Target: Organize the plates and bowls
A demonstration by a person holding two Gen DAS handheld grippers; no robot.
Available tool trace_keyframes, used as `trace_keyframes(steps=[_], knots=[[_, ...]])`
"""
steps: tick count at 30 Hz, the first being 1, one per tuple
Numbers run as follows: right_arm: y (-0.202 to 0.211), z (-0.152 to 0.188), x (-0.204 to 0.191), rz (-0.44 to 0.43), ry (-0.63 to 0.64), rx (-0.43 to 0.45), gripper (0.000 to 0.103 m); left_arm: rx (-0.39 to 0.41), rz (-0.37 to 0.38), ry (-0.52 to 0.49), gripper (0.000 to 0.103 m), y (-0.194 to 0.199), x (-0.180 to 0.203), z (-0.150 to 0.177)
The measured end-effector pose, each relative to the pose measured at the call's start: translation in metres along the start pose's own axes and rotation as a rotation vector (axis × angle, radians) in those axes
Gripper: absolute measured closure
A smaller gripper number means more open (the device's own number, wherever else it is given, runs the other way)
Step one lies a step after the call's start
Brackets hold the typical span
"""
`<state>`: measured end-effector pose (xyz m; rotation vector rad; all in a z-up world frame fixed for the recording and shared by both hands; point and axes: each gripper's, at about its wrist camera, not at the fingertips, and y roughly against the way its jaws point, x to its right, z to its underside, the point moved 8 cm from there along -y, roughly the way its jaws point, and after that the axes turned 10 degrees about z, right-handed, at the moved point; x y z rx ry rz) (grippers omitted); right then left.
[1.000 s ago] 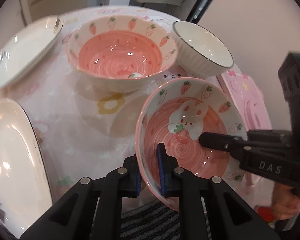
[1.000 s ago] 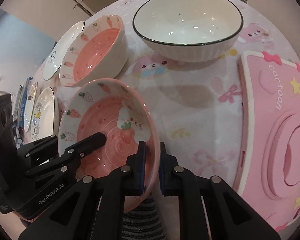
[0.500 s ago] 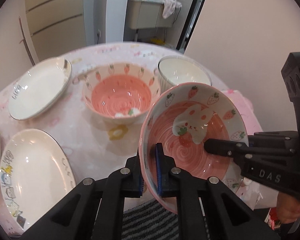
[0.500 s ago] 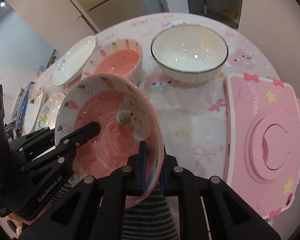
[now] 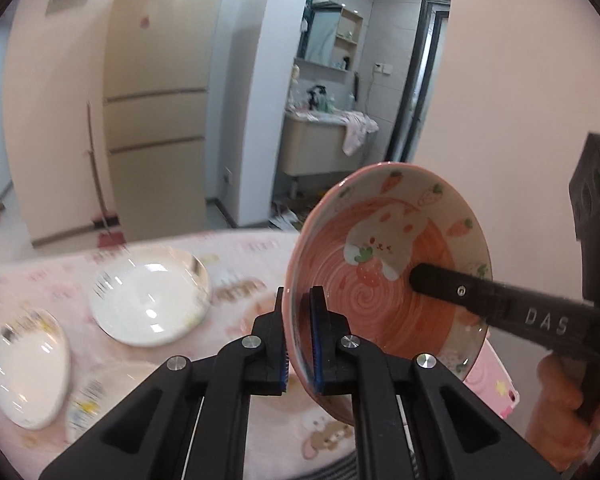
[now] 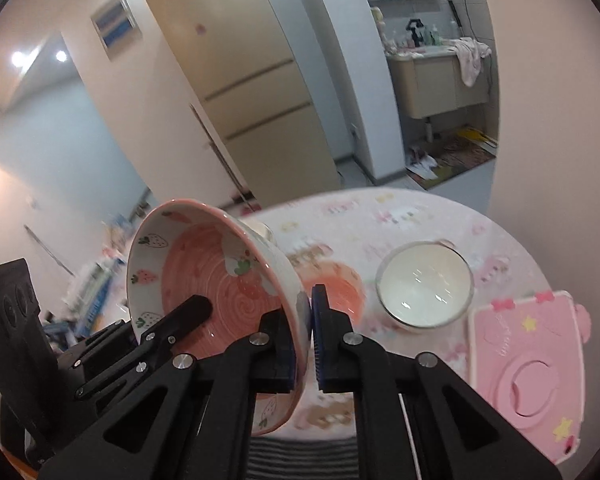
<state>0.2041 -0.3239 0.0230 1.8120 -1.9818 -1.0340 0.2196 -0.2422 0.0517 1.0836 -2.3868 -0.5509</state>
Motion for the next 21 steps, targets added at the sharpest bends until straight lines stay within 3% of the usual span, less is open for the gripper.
trace_keyframes(steps=[6, 11, 21], knots=[[0.012, -0.038, -0.007, -0.017, -0.062, 0.127, 0.095, -0.004, -0.060, -0.108, 0.093, 0.000, 0.010, -0.042], [0.006, -0.055, -0.006, -0.066, -0.081, 0.167, 0.095, 0.023, -0.018, -0.057, 0.093, -0.004, 0.001, -0.047], [-0.073, -0.018, 0.017, -0.022, -0.112, -0.035, 0.095, -0.183, -0.043, 0.011, 0.093, -0.072, -0.033, 0.005]])
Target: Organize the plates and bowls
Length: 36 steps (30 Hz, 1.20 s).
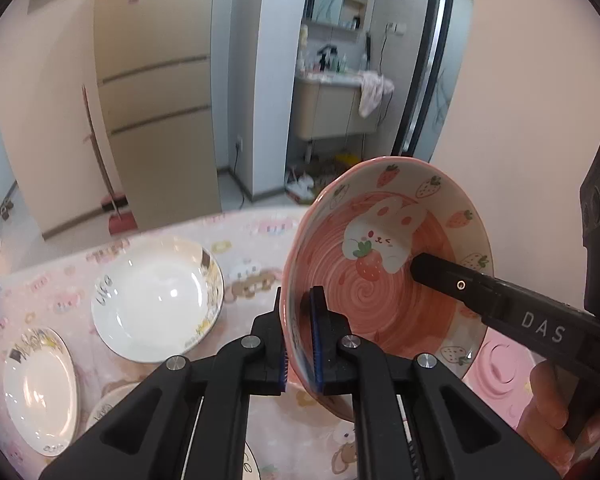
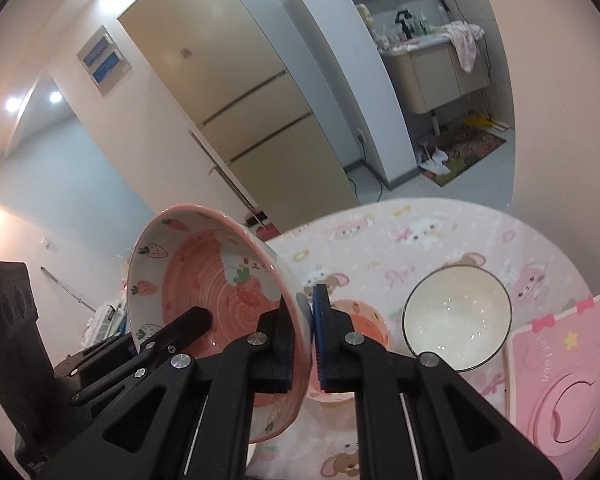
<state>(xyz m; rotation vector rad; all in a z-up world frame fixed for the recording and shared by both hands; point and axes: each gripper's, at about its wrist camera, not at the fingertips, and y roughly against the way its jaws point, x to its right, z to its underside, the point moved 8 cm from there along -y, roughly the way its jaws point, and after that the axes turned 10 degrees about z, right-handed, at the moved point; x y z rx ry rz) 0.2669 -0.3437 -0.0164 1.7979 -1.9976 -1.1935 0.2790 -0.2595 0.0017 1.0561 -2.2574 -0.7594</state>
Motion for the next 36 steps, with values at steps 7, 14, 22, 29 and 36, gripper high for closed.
trace_keyframes(steps=[7, 14, 22, 29, 36], knots=[[-0.034, 0.015, 0.015, 0.087, 0.000, -0.061, 0.094, -0.102, 0.012, 0.011, 0.093, -0.040, -0.008, 0.021], [-0.060, 0.028, 0.020, 0.153, 0.029, -0.132, 0.095, -0.192, 0.035, 0.045, 0.093, -0.070, -0.020, 0.030], [-0.080, 0.041, 0.031, 0.225, 0.053, -0.202, 0.094, -0.263, 0.008, -0.031, 0.086, -0.090, -0.014, 0.046], [-0.078, 0.041, 0.030, 0.291, 0.116, -0.181, 0.094, -0.262, -0.001, -0.068, 0.084, -0.094, -0.010, 0.050], [-0.085, 0.044, 0.037, 0.286, 0.092, -0.219, 0.093, -0.263, -0.011, -0.056, 0.084, -0.105, -0.013, 0.055]])
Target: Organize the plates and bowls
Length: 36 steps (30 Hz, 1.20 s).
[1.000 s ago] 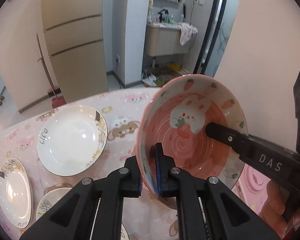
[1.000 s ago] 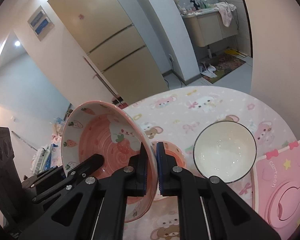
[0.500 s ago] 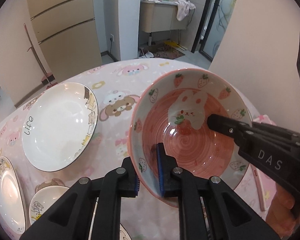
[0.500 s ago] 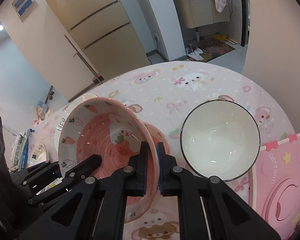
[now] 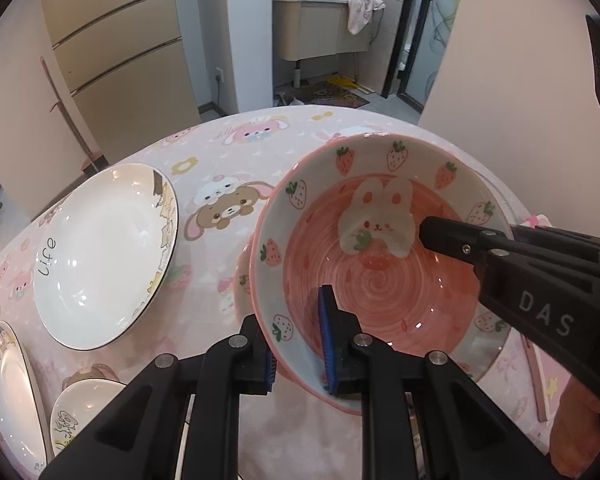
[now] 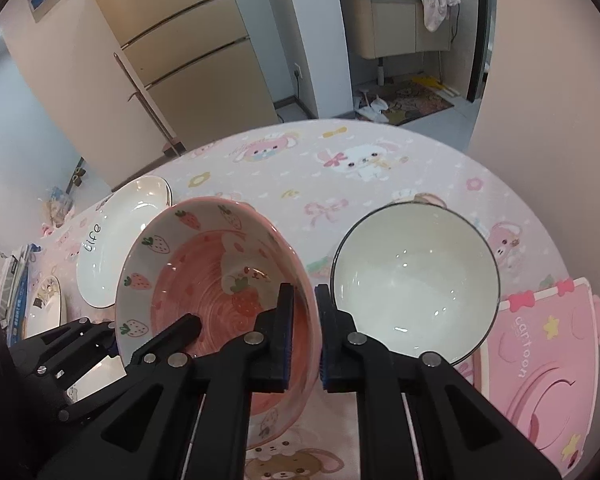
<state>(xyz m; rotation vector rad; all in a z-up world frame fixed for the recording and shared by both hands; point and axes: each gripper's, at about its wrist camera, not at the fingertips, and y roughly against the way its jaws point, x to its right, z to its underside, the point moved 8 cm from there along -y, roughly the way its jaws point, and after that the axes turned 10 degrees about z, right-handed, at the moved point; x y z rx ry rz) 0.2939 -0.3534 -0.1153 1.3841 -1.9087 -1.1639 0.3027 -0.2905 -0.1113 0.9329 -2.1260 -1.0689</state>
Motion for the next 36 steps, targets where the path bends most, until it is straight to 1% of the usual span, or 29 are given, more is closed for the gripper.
trace_keyframes(steps=[3, 6, 10, 12, 15, 17, 18, 20, 21, 24, 28, 30, 33, 35, 36], knots=[[-0.005, 0.002, -0.002, -0.009, 0.003, -0.017, 0.093, 0.007, -0.026, -0.004, 0.084, -0.002, -0.003, -0.002], [-0.009, 0.004, -0.006, -0.006, 0.018, -0.024, 0.090, 0.012, -0.027, -0.001, 0.084, -0.006, -0.005, 0.000], [-0.012, 0.005, -0.005, 0.012, 0.032, -0.021, 0.089, 0.019, -0.031, -0.007, 0.084, -0.008, -0.004, 0.000], [-0.011, 0.005, -0.005, 0.000, 0.033, -0.031, 0.088, 0.017, -0.030, -0.004, 0.084, -0.008, -0.005, 0.000], [-0.009, 0.006, -0.001, -0.045, 0.020, -0.046, 0.087, 0.015, -0.049, -0.003, 0.084, -0.008, -0.007, 0.000], [-0.003, 0.002, 0.005, -0.058, -0.009, -0.034, 0.087, 0.019, -0.044, 0.015, 0.085, -0.006, -0.009, -0.001], [0.000, 0.001, 0.008, -0.062, -0.017, -0.017, 0.088, 0.019, -0.043, 0.015, 0.085, -0.005, -0.009, -0.001], [0.007, -0.002, 0.008, -0.059, 0.010, 0.024, 0.096, 0.019, -0.048, 0.008, 0.085, -0.005, -0.010, -0.001], [0.008, -0.002, 0.008, -0.047, 0.028, 0.039, 0.103, 0.020, -0.047, 0.011, 0.085, -0.005, -0.010, -0.001], [0.004, -0.004, 0.006, -0.042, 0.028, 0.040, 0.103, 0.030, -0.050, 0.015, 0.084, -0.003, -0.010, -0.003], [0.002, -0.004, 0.007, -0.051, 0.030, 0.027, 0.102, 0.043, -0.073, -0.015, 0.084, -0.001, -0.007, -0.003], [0.002, -0.005, 0.007, -0.060, 0.044, 0.028, 0.099, 0.045, -0.078, -0.012, 0.084, -0.001, -0.007, -0.004], [0.001, -0.005, 0.008, -0.068, 0.044, 0.026, 0.098, 0.041, -0.071, -0.011, 0.084, -0.001, -0.009, -0.004], [-0.008, -0.003, 0.009, -0.075, 0.030, -0.009, 0.090, 0.040, -0.070, -0.014, 0.084, -0.001, -0.009, -0.004], [-0.014, -0.002, 0.010, -0.076, 0.025, -0.030, 0.082, 0.042, -0.072, -0.014, 0.084, 0.000, -0.009, -0.004]])
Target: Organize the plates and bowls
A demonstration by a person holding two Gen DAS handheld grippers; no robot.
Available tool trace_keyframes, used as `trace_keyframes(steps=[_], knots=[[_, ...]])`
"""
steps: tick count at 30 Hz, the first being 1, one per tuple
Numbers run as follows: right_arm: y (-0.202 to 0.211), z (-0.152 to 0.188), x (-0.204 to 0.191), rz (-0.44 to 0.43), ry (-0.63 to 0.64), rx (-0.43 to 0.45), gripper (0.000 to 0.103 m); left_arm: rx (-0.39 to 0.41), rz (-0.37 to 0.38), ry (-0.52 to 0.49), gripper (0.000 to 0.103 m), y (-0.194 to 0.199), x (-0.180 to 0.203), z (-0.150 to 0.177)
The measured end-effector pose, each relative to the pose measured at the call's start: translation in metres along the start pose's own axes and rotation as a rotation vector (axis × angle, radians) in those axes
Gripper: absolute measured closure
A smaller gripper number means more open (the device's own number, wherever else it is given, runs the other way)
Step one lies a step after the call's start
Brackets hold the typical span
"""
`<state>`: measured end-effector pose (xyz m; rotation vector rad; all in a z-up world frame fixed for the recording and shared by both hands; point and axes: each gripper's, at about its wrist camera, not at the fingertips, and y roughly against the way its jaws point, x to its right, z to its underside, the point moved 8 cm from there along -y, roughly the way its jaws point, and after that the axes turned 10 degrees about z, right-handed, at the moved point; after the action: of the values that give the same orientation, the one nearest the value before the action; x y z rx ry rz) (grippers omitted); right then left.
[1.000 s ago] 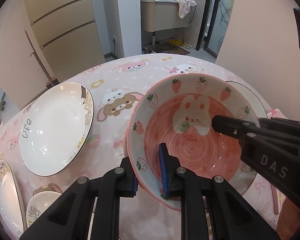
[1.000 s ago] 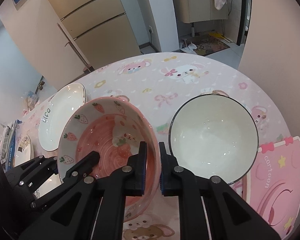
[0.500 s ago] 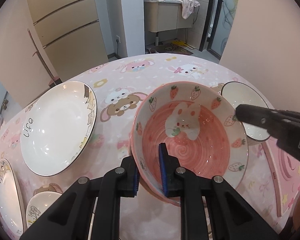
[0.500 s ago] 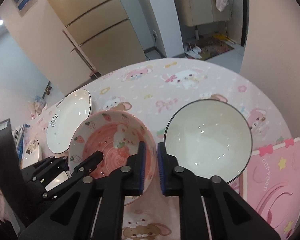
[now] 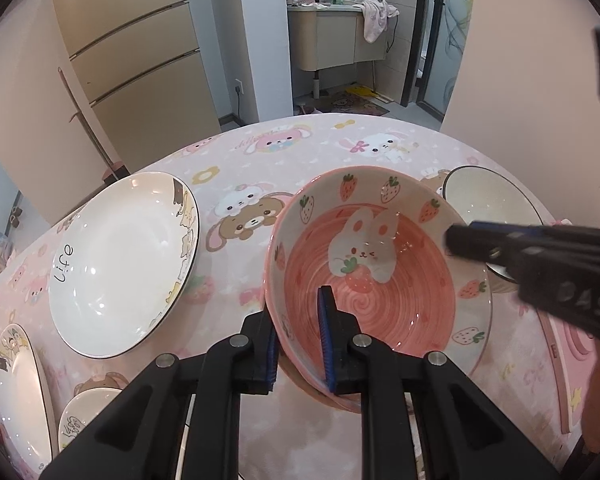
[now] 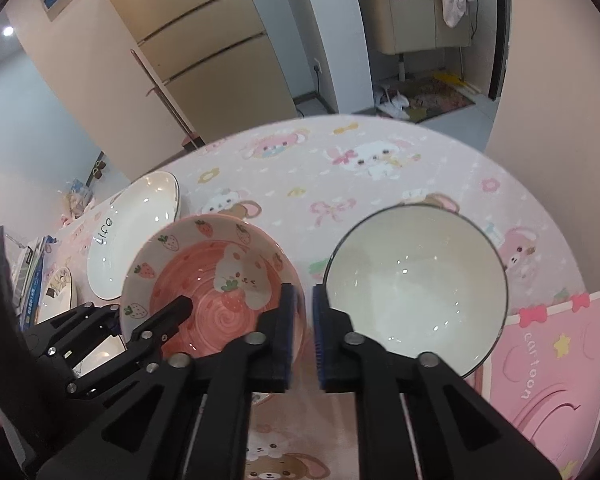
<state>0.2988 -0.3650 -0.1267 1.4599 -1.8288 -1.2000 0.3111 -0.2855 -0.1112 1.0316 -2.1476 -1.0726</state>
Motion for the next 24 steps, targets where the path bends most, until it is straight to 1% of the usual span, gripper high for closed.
trace_keyframes(steps=[2, 5, 6, 7, 8, 10, 11, 12, 13, 14, 15, 16, 18, 21, 24], knots=[[-0.006, 0.000, 0.002, 0.004, -0.007, -0.006, 0.080, 0.003, -0.004, -0.007, 0.084, 0.000, 0.000, 0.000], [-0.004, 0.000, 0.001, -0.001, -0.008, 0.008, 0.083, 0.006, -0.005, -0.014, 0.084, 0.001, 0.001, 0.000], [-0.002, 0.000, -0.001, 0.002, 0.002, 0.019, 0.088, 0.007, -0.006, -0.018, 0.084, 0.001, 0.001, 0.000], [0.000, 0.000, -0.004, -0.003, 0.013, 0.033, 0.096, 0.007, -0.018, -0.021, 0.084, 0.001, 0.001, -0.001], [0.003, 0.001, -0.006, -0.001, 0.022, 0.041, 0.096, 0.007, -0.028, -0.025, 0.084, 0.002, 0.001, -0.001], [0.007, 0.000, -0.009, 0.034, 0.043, 0.069, 0.097, 0.025, -0.029, -0.029, 0.084, 0.005, 0.000, -0.004], [0.008, -0.001, -0.009, 0.041, 0.045, 0.079, 0.097, 0.036, -0.052, -0.026, 0.084, 0.007, -0.002, -0.006], [0.007, -0.002, -0.009, 0.027, 0.030, 0.074, 0.098, 0.046, -0.071, -0.022, 0.083, 0.009, -0.005, -0.008], [0.007, -0.001, -0.010, -0.014, 0.014, 0.058, 0.097, 0.065, -0.076, -0.017, 0.078, 0.013, -0.007, -0.010], [0.006, -0.001, -0.011, -0.030, 0.010, 0.048, 0.098, 0.080, -0.060, -0.008, 0.070, 0.016, -0.009, -0.011], [0.006, -0.001, -0.011, -0.027, 0.015, 0.053, 0.098, 0.083, -0.051, 0.001, 0.067, 0.017, -0.010, -0.012], [0.005, -0.001, -0.012, -0.020, 0.021, 0.056, 0.098, 0.075, -0.043, 0.012, 0.067, 0.017, -0.012, -0.011], [0.001, 0.000, -0.012, -0.010, 0.018, 0.049, 0.099, 0.054, -0.059, 0.032, 0.067, 0.016, -0.017, -0.010], [-0.001, 0.001, -0.013, 0.000, 0.024, 0.047, 0.099, 0.064, -0.076, 0.043, 0.067, 0.018, -0.022, -0.011], [-0.001, 0.002, -0.013, 0.007, 0.040, 0.049, 0.099, 0.061, -0.061, 0.059, 0.067, 0.018, -0.025, -0.012]])
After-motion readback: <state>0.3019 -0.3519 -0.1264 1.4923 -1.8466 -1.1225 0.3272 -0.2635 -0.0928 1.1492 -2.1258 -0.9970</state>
